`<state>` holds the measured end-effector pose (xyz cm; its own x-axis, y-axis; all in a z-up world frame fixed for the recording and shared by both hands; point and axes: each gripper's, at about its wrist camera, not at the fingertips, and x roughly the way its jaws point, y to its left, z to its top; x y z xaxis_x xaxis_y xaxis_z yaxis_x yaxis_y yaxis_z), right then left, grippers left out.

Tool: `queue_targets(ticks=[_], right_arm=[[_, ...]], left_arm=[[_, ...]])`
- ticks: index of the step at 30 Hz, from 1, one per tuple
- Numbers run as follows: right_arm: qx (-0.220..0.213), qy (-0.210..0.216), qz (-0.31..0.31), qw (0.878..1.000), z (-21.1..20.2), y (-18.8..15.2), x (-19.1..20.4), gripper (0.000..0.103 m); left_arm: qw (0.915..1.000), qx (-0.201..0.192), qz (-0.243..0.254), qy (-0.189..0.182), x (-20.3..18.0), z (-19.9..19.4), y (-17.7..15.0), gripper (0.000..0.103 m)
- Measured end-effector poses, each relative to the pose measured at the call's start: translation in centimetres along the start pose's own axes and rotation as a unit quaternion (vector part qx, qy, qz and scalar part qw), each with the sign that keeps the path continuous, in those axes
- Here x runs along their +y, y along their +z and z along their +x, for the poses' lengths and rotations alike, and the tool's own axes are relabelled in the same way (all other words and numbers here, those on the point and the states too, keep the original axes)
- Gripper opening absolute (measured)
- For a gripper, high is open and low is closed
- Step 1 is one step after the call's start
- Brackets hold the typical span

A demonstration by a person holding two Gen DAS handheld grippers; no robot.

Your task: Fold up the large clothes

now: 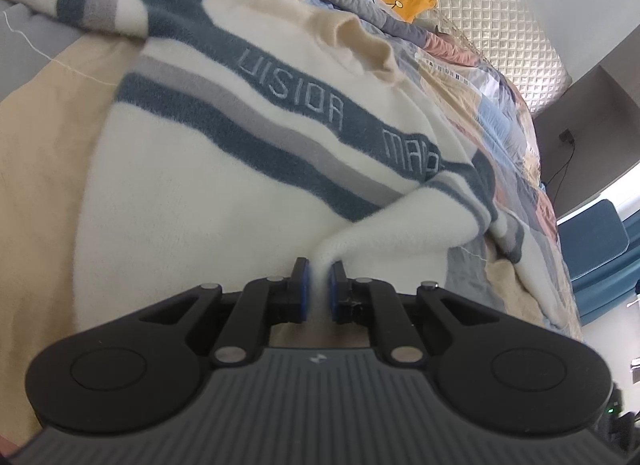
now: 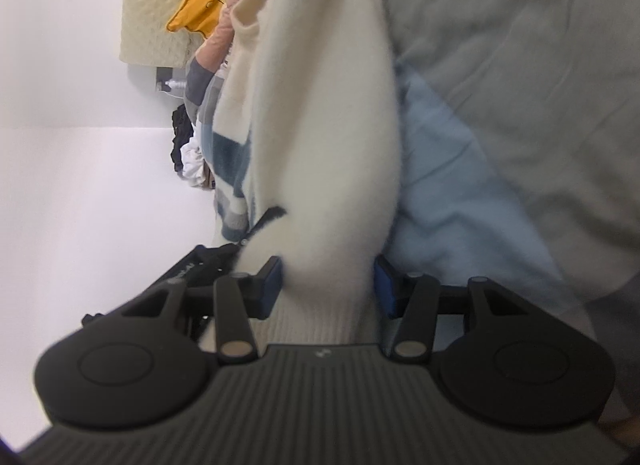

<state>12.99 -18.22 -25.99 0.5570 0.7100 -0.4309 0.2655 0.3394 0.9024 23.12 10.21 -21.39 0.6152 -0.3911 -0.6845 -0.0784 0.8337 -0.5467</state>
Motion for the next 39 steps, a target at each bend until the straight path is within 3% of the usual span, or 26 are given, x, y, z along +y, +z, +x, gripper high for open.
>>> queue_targets(ticks=[1, 6, 10, 15, 19, 22, 24, 26, 28, 30, 32, 34, 35, 39], right_arm=[[-0.002, -0.012, -0.005, 1.0, -0.1, -0.1, 0.1, 0.033], [-0.023, -0.061, -0.089, 0.994, -2.3, -0.4, 2.9, 0.02], [-0.037, -0.121, -0.198, 0.972, -5.6, -0.6, 7.1, 0.018], [-0.06, -0.174, -0.283, 0.941, -10.8, 0.6, 11.0, 0.018], [-0.062, -0.236, -0.317, 0.916, -13.9, 1.8, 11.4, 0.018], [-0.045, -0.274, -0.317, 0.907, -14.9, 2.5, 9.9, 0.018], [-0.044, -0.295, -0.322, 0.898, -14.7, 2.5, 9.3, 0.018], [-0.038, -0.301, -0.314, 0.899, -14.5, 2.7, 8.6, 0.018], [-0.037, -0.299, -0.295, 0.907, -14.7, 3.0, 8.0, 0.02], [-0.043, -0.304, -0.29, 0.907, -15.1, 3.0, 8.0, 0.021], [-0.059, -0.305, -0.292, 0.904, -15.8, 2.8, 8.3, 0.032], [-0.072, -0.295, -0.306, 0.902, -16.3, 2.6, 8.8, 0.057], [-0.076, -0.294, -0.311, 0.9, -16.3, 2.4, 9.1, 0.061], [-0.069, -0.254, -0.343, 0.902, -15.4, 1.8, 10.8, 0.061]], left_arm=[[1.0, 0.0, -0.004, -0.004, 0.0, -0.1, 0.0, 0.013], [0.9991, -0.001, -0.002, -0.043, -0.2, -1.3, -0.1, 0.02], [0.9963, -0.016, 0.026, -0.08, -1.3, -2.5, -0.4, 0.03], [0.991, -0.056, 0.043, -0.114, -2.5, -3.7, -0.9, 0.03], [0.9881, -0.02, 0.076, -0.133, -4.8, -2.3, -2.3, 0.03], [0.9819, 0.025, 0.118, -0.146, -7.0, -0.4, -4.4, 0.03], [0.9776, 0.052, 0.153, -0.135, -8.6, 1.0, -6.1, 0.03], [0.9735, 0.074, 0.187, -0.108, -9.8, 2.3, -7.7, 0.03], [0.9699, 0.091, 0.21, -0.082, -10.2, 3.5, -9.1, 0.03], [0.9674, 0.1, 0.225, -0.06, -10.2, 4.4, -9.8, 0.03], [0.967, 0.101, 0.227, -0.056, -10.1, 4.7, -10.0, 0.03], [0.9683, 0.106, 0.219, -0.058, -9.9, 4.8, -9.9, 0.03], [0.969, 0.105, 0.215, -0.059, -9.8, 4.7, -9.9, 0.03], [0.976, 0.096, 0.186, -0.061, -8.7, 3.4, -8.5, 0.03]])
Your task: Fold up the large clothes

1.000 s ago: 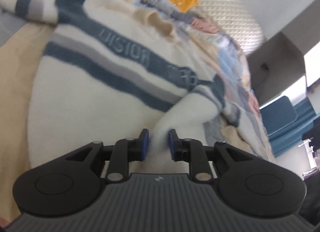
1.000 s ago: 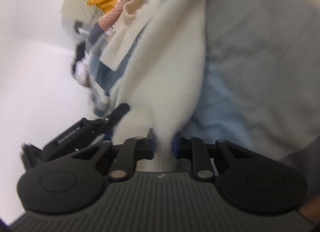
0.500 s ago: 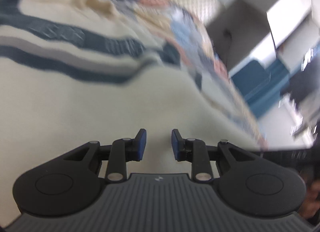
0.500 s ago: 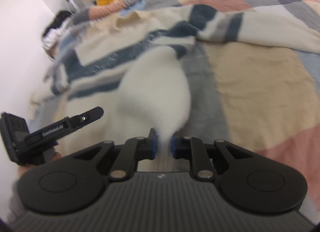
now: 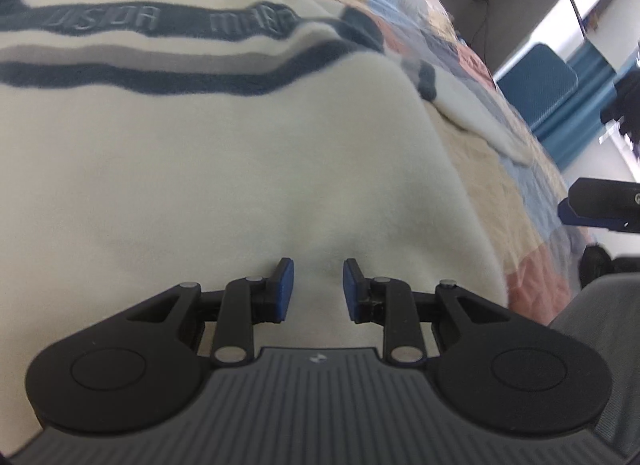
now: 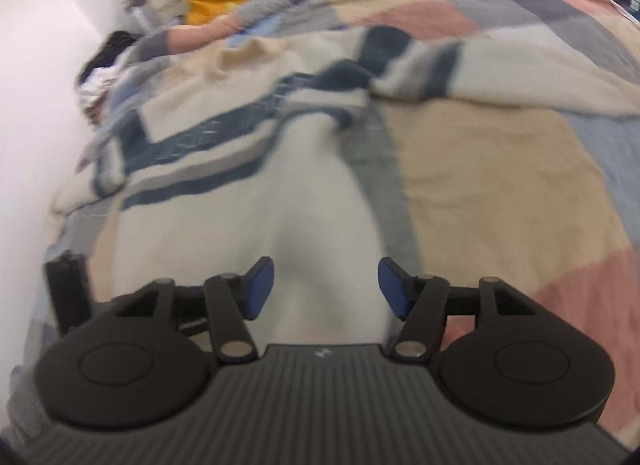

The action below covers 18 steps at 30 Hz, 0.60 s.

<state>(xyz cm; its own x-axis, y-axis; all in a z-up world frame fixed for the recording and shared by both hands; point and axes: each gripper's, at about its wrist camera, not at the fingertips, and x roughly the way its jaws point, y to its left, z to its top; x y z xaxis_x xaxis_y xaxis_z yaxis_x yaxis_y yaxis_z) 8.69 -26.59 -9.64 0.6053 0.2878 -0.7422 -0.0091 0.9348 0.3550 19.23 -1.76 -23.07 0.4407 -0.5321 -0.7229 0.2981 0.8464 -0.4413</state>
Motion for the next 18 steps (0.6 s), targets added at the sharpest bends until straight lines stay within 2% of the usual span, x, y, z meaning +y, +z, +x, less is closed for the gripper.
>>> queue_targets(ticks=[2, 4, 6, 9, 12, 15, 18], right_arm=[[-0.004, 0.03, -0.01, 1.0, 0.5, 0.2, 1.4, 0.061], [0.001, 0.066, -0.025, 0.998, 1.5, 0.4, 3.0, 0.061], [0.01, 0.103, -0.041, 0.994, 2.7, 0.2, 4.8, 0.061], [0.032, 0.149, -0.068, 0.986, 4.5, -0.3, 7.6, 0.061], [0.055, 0.179, -0.109, 0.976, 6.5, -1.9, 10.7, 0.061], [0.092, 0.205, -0.156, 0.962, 8.9, -4.5, 13.9, 0.061], [0.102, 0.207, -0.202, 0.952, 11.2, -6.7, 16.8, 0.061]], left_arm=[[0.9993, -0.018, -0.028, 0.015, 0.8, -2.0, 0.5, 0.03], [0.9963, -0.027, -0.064, 0.051, 1.9, -4.8, 0.8, 0.031], [0.9898, -0.042, -0.111, 0.08, 3.8, -7.8, 1.1, 0.031], [0.9815, -0.081, -0.134, 0.11, 6.0, -12.3, 1.2, 0.031], [0.9694, -0.11, -0.183, 0.121, 7.9, -15.6, 1.3, 0.031], [0.9559, -0.131, -0.207, 0.162, 9.0, -18.1, 1.3, 0.031], [0.946, -0.136, -0.228, 0.187, 10.2, -20.0, 0.8, 0.031]])
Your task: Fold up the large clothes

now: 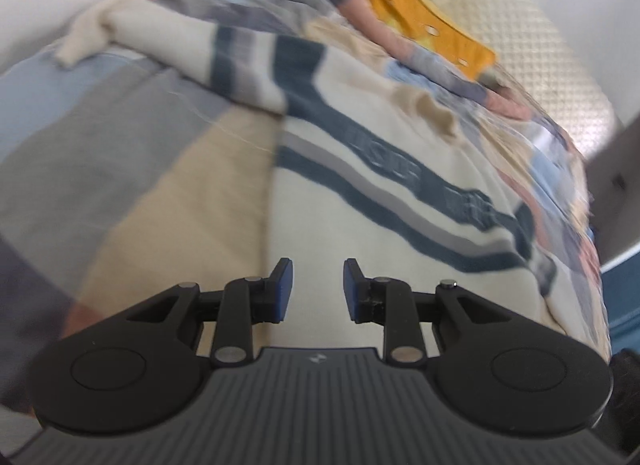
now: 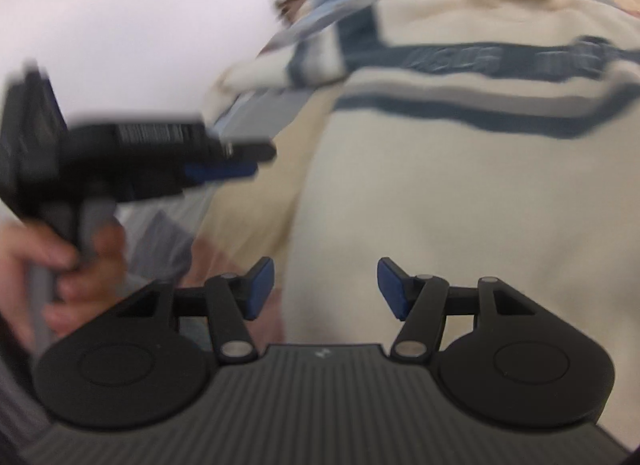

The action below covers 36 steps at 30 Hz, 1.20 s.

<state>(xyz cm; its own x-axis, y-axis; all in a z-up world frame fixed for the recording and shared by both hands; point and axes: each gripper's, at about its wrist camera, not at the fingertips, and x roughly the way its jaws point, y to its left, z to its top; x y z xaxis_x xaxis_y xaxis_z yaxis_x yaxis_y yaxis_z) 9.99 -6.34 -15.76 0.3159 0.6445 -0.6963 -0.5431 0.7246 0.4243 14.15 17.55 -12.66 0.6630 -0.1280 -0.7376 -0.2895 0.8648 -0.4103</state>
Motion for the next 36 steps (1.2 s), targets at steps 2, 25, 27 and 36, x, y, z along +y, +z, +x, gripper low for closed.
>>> queue_targets(ticks=[2, 25, 27, 36], right_arm=[[-0.001, -0.005, -0.033, 0.999, 1.9, -0.1, 1.2, 0.06], [-0.052, -0.028, -0.009, 0.998, 1.0, 1.9, -3.1, 0.017], [-0.071, -0.016, 0.051, 0.996, -0.4, 2.6, -5.6, 0.017], [-0.1, 0.04, 0.311, 0.944, -1.1, 1.4, -16.1, 0.017]], left_arm=[[0.9997, -0.011, -0.004, 0.022, 1.1, -0.8, 0.1, 0.031], [0.9905, -0.022, -0.126, -0.05, 2.7, -0.2, -1.5, 0.031], [0.9881, -0.011, -0.136, -0.071, 2.1, 0.7, -2.1, 0.031], [0.9691, 0.061, -0.199, -0.132, -0.8, 7.6, -5.9, 0.049]])
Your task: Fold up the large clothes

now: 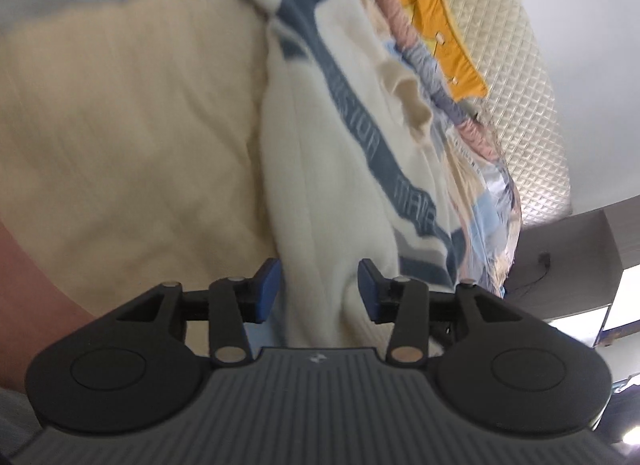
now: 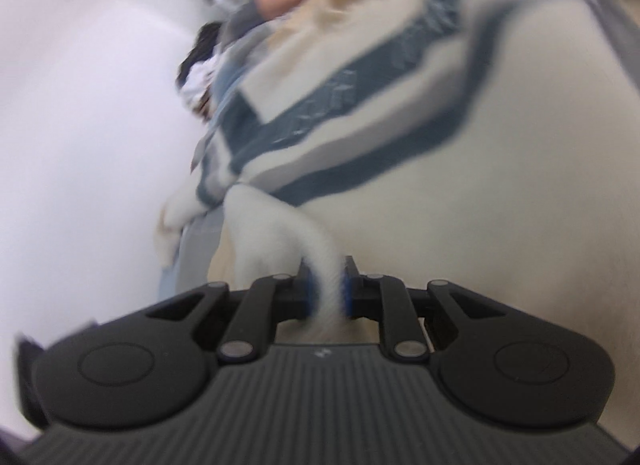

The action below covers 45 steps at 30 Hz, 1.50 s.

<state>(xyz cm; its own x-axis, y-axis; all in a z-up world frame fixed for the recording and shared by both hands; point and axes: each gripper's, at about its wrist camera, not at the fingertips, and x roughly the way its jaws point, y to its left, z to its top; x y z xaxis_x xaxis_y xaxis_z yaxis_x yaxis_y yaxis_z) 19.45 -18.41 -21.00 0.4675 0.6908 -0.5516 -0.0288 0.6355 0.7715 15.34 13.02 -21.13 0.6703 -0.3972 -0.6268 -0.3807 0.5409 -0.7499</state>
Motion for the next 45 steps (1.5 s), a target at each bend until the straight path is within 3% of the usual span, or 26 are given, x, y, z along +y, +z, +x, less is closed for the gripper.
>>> queue_targets(ticks=[10, 14, 16, 22, 27, 31, 34, 40, 45], right_arm=[[0.004, 0.01, 0.053, 0.999, 0.5, 0.2, -1.4, 0.018], [0.001, 0.012, 0.053, 0.999, 0.5, 0.0, -1.1, 0.018], [-0.001, 0.019, 0.052, 0.998, 0.3, -0.1, -0.9, 0.019], [-0.006, 0.028, 0.041, 0.999, -0.4, -0.5, 0.0, 0.02], [0.013, 0.044, 0.015, 0.999, 0.0, -1.2, 1.8, 0.027], [0.03, 0.069, -0.01, 0.997, 0.1, -2.0, 3.4, 0.04], [0.04, 0.082, -0.03, 0.995, -0.1, -2.5, 4.5, 0.052], [0.057, 0.109, -0.052, 0.991, -1.0, -3.6, 6.2, 0.053], [0.038, 0.037, -0.092, 0.994, -0.8, -4.1, 6.6, 0.053]], left_arm=[[0.9988, 0.038, -0.024, 0.019, 0.5, 5.2, -2.5, 0.049], [0.9965, 0.054, -0.062, -0.011, 1.2, 7.0, -2.3, 0.048], [0.9962, 0.053, -0.068, -0.013, 1.4, 7.2, -2.2, 0.037], [0.9975, 0.059, -0.029, -0.026, 0.6, 4.3, -1.0, 0.011], [0.9991, 0.036, 0.012, -0.021, -0.9, -0.6, 1.3, 0.009], [0.9989, 0.027, 0.039, 0.004, -1.8, -4.2, 2.8, 0.008], [0.9967, 0.032, 0.061, 0.042, -1.8, -6.3, 4.0, 0.008], [0.9857, 0.032, 0.117, 0.117, -1.0, -10.0, 5.2, 0.007], [0.9648, 0.058, 0.156, 0.203, 0.6, -9.2, 5.6, 0.006]])
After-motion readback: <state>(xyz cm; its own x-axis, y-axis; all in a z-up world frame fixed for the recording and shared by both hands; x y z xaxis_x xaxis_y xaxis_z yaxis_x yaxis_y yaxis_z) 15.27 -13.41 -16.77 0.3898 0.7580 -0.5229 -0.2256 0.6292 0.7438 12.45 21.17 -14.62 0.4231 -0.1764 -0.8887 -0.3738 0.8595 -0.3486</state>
